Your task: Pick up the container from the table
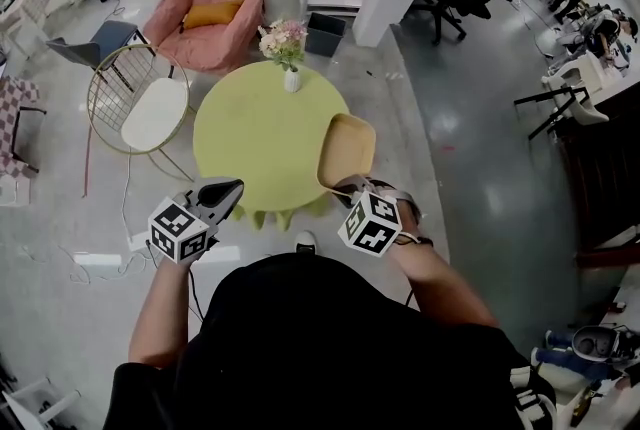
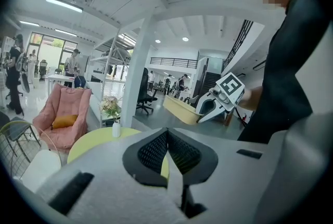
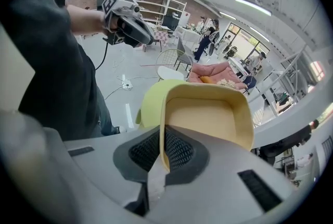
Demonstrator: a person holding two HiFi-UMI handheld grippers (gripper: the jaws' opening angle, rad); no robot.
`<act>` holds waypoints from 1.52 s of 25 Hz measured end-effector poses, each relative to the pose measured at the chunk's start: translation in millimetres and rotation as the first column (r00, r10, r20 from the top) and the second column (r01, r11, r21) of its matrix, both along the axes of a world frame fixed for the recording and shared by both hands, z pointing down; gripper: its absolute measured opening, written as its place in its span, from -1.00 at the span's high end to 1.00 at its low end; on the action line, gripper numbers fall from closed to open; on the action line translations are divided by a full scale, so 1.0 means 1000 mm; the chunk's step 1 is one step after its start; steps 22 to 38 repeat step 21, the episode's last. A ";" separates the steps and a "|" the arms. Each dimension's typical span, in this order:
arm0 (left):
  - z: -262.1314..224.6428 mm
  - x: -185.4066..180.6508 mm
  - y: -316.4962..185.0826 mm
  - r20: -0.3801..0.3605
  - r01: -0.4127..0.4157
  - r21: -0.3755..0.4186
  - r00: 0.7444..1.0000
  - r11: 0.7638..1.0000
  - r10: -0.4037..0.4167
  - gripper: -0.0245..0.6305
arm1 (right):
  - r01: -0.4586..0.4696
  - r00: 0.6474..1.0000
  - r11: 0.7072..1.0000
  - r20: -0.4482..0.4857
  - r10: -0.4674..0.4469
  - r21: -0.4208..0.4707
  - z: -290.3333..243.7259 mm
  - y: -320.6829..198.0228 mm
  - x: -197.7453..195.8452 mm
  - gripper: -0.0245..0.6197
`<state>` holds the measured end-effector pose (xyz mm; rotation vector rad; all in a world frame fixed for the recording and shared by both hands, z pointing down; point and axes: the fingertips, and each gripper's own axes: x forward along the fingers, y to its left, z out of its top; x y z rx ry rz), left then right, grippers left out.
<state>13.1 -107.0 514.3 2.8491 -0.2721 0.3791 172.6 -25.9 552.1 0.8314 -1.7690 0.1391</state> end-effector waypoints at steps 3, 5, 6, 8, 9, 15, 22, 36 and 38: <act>-0.002 0.001 0.001 -0.001 0.016 0.001 1.000 1.000 -0.016 0.87 | 0.013 1.000 1.000 0.007 -0.013 0.019 -0.005 -0.003 0.001 0.89; -0.002 0.004 0.002 -0.001 0.023 -0.001 1.000 1.000 -0.023 0.87 | 0.021 1.000 0.999 0.006 -0.021 0.025 -0.008 -0.004 0.005 0.89; -0.002 0.005 0.002 0.000 0.024 -0.002 1.000 1.000 -0.024 0.87 | 0.023 1.000 0.999 0.005 -0.023 0.027 -0.008 -0.005 0.007 0.89; -0.002 0.008 0.004 0.004 0.026 -0.003 1.000 1.000 -0.026 0.87 | 0.028 1.000 0.999 0.006 -0.028 0.029 -0.009 -0.006 0.009 0.89; -0.002 0.009 0.005 0.006 0.027 -0.004 1.000 1.000 -0.027 0.87 | 0.030 1.000 0.999 0.007 -0.030 0.031 -0.009 -0.006 0.010 0.89; -0.008 0.018 0.006 0.013 0.029 -0.001 1.000 1.000 -0.029 0.87 | 0.048 0.999 0.998 0.008 -0.048 0.034 -0.008 -0.009 0.020 0.89; -0.010 0.021 0.007 0.010 0.063 0.001 0.998 0.998 -0.063 0.87 | 0.060 0.998 0.998 0.003 -0.060 0.035 -0.010 -0.006 0.029 0.89; -0.010 0.021 0.007 0.010 0.063 0.001 0.998 0.998 -0.063 0.87 | 0.060 0.998 0.998 0.003 -0.060 0.035 -0.010 -0.006 0.029 0.89; -0.010 0.021 0.007 0.010 0.063 0.001 0.998 0.998 -0.063 0.87 | 0.060 0.998 0.998 0.003 -0.060 0.035 -0.010 -0.006 0.029 0.89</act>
